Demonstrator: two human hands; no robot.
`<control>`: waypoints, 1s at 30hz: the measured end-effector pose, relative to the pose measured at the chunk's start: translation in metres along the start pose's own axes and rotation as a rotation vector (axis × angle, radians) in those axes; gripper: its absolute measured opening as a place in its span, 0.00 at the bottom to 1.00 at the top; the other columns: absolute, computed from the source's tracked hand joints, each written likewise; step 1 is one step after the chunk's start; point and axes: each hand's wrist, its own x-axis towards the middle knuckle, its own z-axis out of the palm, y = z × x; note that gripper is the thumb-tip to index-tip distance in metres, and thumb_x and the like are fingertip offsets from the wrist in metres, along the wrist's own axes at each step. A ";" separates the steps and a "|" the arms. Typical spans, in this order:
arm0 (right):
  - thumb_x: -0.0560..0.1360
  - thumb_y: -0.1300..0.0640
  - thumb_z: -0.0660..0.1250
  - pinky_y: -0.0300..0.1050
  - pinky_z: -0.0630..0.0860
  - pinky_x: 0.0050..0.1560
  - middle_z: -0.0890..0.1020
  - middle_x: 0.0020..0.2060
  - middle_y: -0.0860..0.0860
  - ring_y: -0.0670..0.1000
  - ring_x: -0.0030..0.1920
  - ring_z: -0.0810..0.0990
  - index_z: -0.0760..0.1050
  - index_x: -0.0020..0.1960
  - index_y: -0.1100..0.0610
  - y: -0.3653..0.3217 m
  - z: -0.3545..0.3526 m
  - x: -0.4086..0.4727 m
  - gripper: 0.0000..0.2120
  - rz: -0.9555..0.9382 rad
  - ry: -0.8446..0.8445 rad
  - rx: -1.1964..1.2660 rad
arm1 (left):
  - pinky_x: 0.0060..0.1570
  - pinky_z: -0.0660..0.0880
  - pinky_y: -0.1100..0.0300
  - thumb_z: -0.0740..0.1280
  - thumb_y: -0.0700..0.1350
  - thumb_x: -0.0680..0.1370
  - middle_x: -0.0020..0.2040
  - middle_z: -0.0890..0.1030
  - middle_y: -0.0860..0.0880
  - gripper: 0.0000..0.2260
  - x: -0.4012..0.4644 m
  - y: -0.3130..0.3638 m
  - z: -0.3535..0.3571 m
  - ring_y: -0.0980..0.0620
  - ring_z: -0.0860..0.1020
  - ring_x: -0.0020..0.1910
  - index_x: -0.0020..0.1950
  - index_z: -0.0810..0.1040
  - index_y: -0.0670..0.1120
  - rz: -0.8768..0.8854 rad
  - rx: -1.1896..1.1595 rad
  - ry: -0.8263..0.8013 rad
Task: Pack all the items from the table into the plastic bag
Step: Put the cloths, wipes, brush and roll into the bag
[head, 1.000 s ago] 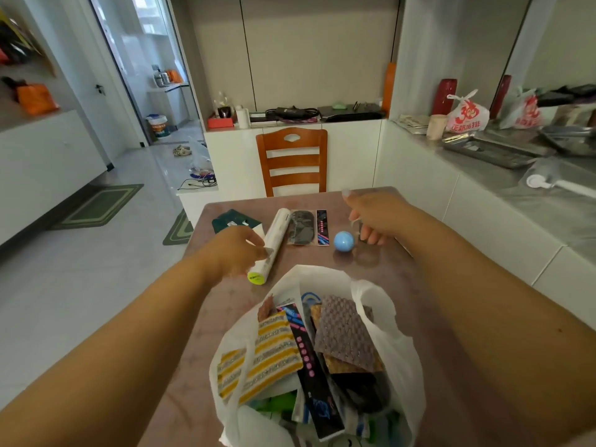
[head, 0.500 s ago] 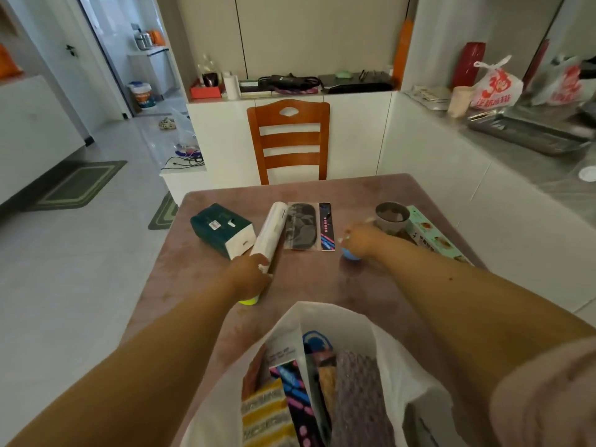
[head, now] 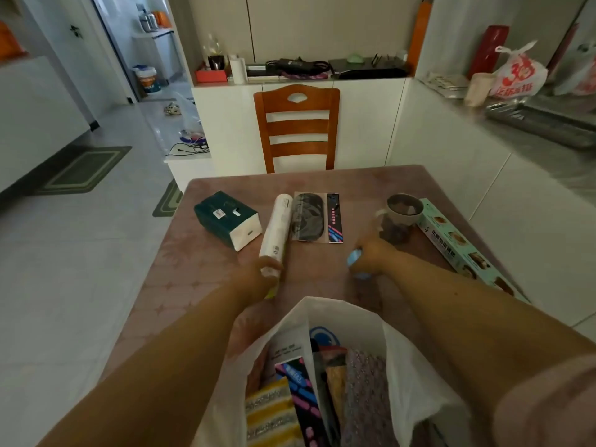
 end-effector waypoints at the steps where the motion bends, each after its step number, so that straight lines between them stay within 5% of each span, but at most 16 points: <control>1: 0.70 0.56 0.74 0.49 0.80 0.49 0.77 0.59 0.58 0.56 0.52 0.78 0.72 0.63 0.59 -0.005 -0.004 -0.009 0.25 -0.007 -0.013 0.152 | 0.53 0.78 0.50 0.64 0.39 0.78 0.66 0.70 0.41 0.10 -0.005 0.004 -0.002 0.38 0.73 0.61 0.53 0.78 0.54 -0.026 -0.130 0.005; 4: 0.72 0.57 0.73 0.46 0.81 0.41 0.74 0.60 0.61 0.57 0.51 0.78 0.67 0.66 0.61 -0.030 -0.029 -0.050 0.26 -0.102 -0.096 0.530 | 0.46 0.79 0.48 0.59 0.37 0.79 0.64 0.69 0.39 0.12 -0.027 0.015 -0.013 0.40 0.74 0.54 0.55 0.78 0.50 -0.071 -0.481 0.001; 7: 0.72 0.58 0.72 0.42 0.81 0.38 0.77 0.58 0.59 0.54 0.48 0.80 0.70 0.63 0.58 -0.053 -0.054 -0.100 0.22 -0.283 -0.224 0.606 | 0.42 0.78 0.48 0.56 0.36 0.79 0.63 0.70 0.38 0.13 -0.052 0.023 -0.024 0.41 0.74 0.49 0.55 0.76 0.49 -0.085 -0.710 -0.011; 12: 0.70 0.59 0.74 0.49 0.82 0.49 0.79 0.57 0.54 0.55 0.55 0.80 0.74 0.62 0.57 -0.077 -0.068 -0.181 0.21 -0.549 -0.449 0.143 | 0.45 0.77 0.48 0.57 0.39 0.81 0.63 0.71 0.36 0.11 -0.102 0.031 -0.040 0.39 0.74 0.53 0.58 0.75 0.49 -0.032 -0.834 -0.054; 17: 0.70 0.53 0.74 0.52 0.78 0.56 0.77 0.61 0.54 0.55 0.56 0.78 0.72 0.65 0.56 -0.087 -0.043 -0.207 0.26 -0.593 -0.210 -0.448 | 0.46 0.78 0.50 0.60 0.42 0.81 0.63 0.74 0.37 0.11 -0.145 0.039 -0.054 0.39 0.76 0.57 0.60 0.77 0.50 0.046 -0.919 -0.107; 23: 0.78 0.57 0.63 0.42 0.70 0.56 0.73 0.69 0.52 0.54 0.64 0.73 0.69 0.71 0.53 -0.082 -0.032 -0.234 0.22 -0.450 -0.291 -0.574 | 0.45 0.79 0.49 0.59 0.41 0.81 0.64 0.74 0.37 0.09 -0.186 0.042 -0.056 0.35 0.74 0.65 0.54 0.78 0.51 0.093 -0.946 -0.128; 25: 0.77 0.59 0.62 0.46 0.75 0.57 0.77 0.65 0.55 0.55 0.59 0.78 0.72 0.69 0.56 -0.082 -0.033 -0.239 0.20 -0.394 -0.210 -0.413 | 0.44 0.80 0.50 0.59 0.41 0.81 0.61 0.76 0.38 0.09 -0.199 0.044 -0.056 0.37 0.76 0.60 0.53 0.78 0.51 0.105 -0.932 -0.125; 27: 0.79 0.58 0.61 0.50 0.77 0.59 0.80 0.61 0.61 0.58 0.56 0.81 0.72 0.67 0.62 -0.083 -0.036 -0.242 0.17 -0.304 -0.126 0.035 | 0.45 0.80 0.50 0.60 0.41 0.81 0.58 0.76 0.40 0.09 -0.211 0.048 -0.056 0.40 0.77 0.55 0.54 0.77 0.51 0.127 -0.913 -0.131; 30: 0.81 0.48 0.58 0.52 0.76 0.60 0.74 0.64 0.68 0.63 0.62 0.77 0.61 0.72 0.67 -0.092 -0.039 -0.250 0.28 -0.207 -0.191 0.644 | 0.50 0.78 0.48 0.58 0.40 0.82 0.54 0.77 0.41 0.09 -0.229 0.055 -0.053 0.43 0.77 0.50 0.55 0.77 0.50 0.179 -0.894 -0.148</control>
